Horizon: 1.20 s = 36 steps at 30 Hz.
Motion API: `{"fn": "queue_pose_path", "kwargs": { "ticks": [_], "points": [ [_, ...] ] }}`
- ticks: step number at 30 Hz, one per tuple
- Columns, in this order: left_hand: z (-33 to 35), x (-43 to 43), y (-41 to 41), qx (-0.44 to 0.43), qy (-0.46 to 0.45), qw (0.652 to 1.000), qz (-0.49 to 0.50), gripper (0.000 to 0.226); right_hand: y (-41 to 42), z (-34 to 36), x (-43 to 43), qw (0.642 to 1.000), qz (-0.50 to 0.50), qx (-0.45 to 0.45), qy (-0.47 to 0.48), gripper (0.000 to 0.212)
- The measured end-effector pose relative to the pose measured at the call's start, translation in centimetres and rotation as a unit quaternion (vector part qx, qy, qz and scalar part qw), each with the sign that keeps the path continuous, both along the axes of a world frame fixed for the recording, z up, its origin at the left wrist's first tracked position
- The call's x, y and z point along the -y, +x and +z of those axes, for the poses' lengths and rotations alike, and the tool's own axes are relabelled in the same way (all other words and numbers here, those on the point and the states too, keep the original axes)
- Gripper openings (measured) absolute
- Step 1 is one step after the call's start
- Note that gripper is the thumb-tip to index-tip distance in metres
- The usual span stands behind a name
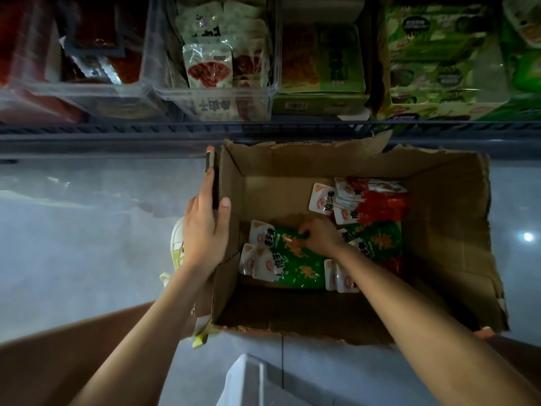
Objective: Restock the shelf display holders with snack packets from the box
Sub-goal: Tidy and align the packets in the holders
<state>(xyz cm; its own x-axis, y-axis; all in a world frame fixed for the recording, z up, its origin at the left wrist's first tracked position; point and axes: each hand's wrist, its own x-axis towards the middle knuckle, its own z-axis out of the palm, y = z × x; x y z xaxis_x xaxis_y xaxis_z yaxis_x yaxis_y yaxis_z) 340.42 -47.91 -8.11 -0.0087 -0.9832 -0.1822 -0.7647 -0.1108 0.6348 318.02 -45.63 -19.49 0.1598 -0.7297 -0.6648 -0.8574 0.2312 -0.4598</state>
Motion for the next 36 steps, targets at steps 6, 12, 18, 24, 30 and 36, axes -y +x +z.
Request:
{"fn": "queue_pose_path", "kwargs": {
  "ticks": [6, 12, 18, 24, 30, 36],
  "points": [
    [0.2, 0.0, -0.2, 0.001, 0.0, 1.0, 0.003, 0.056, 1.5, 0.6, -2.5, 1.0, 0.001, 0.011, 0.005, 0.047],
    [0.3, 0.0, -0.4, 0.001, 0.008, 1.0, 0.007, 0.058, 2.4, 0.2, -2.9, 0.989, 0.123, -0.052, -0.065, 0.049],
    [0.1, 0.0, -0.2, 0.004, -0.007, 1.0, -0.001, 0.058, 2.8, 0.4, -2.7, 0.991, 0.129, -0.042, 0.007, 0.045],
    [0.1, -0.2, -0.1, 0.001, 0.0, 1.0, 0.005, 0.059, 3.3, 0.9, -2.9, 0.994, 0.056, 0.01, 0.09, 0.048],
    [-0.3, -0.3, 0.2, -0.004, -0.001, 1.0, -0.007, 0.061, 2.7, 0.3, -2.9, 0.982, 0.078, 0.001, 0.17, 0.066],
    [-0.2, -0.1, 0.3, -0.007, 0.002, 1.0, -0.003, 0.061, 2.2, 1.2, -3.6, 0.985, 0.007, 0.022, 0.172, 0.046]
  ]
}}
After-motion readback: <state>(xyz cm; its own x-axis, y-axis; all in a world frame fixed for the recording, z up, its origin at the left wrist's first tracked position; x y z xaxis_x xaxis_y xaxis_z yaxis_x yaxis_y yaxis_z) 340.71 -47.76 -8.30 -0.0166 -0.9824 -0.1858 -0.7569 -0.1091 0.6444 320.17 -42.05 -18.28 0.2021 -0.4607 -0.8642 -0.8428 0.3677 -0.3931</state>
